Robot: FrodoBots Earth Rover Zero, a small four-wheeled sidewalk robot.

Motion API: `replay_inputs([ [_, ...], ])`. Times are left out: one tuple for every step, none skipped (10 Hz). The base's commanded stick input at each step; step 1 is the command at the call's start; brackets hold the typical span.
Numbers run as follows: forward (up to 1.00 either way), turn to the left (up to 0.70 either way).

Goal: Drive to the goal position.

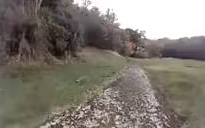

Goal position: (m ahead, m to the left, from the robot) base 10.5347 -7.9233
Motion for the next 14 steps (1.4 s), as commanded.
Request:
replay_inputs([
  [1.00, -0.40],
  [1.00, -0.40],
  [1.00, -0.40],
  [1.00, -0.31],
  [1.00, -0.15],
  [1.00, 0.00],
  [1.00, 0.00],
  [1.00, 0.00],
  [1.00, 0.00],
  [1.00, 0.00],
  [1.00, 0.00],
  [1.00, 0.00],
  [1.00, 0.00],
  [1.00, 0.00],
])
